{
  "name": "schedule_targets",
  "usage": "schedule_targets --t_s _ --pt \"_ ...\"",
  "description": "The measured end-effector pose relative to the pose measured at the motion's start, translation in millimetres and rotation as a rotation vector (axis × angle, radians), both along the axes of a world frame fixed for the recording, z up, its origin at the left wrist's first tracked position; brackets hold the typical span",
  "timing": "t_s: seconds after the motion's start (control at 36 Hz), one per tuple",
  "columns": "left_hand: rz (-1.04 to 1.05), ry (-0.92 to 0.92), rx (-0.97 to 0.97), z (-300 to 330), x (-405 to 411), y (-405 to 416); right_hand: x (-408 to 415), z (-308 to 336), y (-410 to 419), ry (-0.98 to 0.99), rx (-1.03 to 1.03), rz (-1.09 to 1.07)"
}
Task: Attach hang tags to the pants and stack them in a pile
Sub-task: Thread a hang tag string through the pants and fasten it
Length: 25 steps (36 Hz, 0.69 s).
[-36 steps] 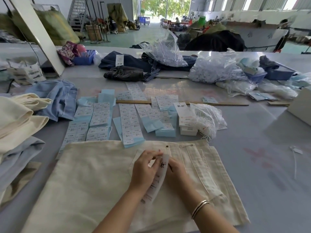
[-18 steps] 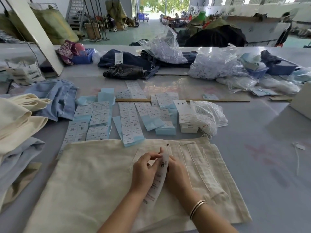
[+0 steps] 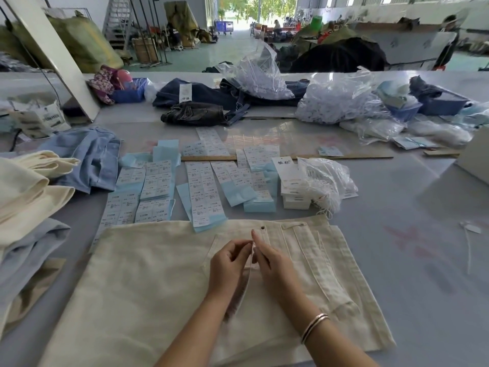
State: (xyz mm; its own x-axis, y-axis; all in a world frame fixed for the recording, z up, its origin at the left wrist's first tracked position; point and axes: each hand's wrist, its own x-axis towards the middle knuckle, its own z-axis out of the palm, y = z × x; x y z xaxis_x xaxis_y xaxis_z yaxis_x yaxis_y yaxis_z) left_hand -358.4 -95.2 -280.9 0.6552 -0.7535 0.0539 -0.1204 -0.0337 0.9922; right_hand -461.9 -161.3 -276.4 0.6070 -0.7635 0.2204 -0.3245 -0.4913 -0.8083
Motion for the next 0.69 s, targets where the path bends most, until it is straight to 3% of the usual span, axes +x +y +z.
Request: schedule_targets --t_s 0.14,0.28,0.33,0.69 --pt "-0.100 -0.025 0.026 2.3 -0.8 2.2 -1.3 0.0 -2.3 -0.048 0.051 0.012" --pt "-0.298 0.133 -0.020 20.2 4.0 13.6 -1.3 3.6 -3.1 -0.116 0.192 -0.031" --pt "-0.343 0.105 0.016 25.8 8.1 16.3 -2.2 4.1 -1.9 -0.124 0.228 -0.046" --pt "-0.284 0.183 0.009 26.4 4.0 13.8 -1.4 3.0 -1.5 -0.269 0.322 -0.178"
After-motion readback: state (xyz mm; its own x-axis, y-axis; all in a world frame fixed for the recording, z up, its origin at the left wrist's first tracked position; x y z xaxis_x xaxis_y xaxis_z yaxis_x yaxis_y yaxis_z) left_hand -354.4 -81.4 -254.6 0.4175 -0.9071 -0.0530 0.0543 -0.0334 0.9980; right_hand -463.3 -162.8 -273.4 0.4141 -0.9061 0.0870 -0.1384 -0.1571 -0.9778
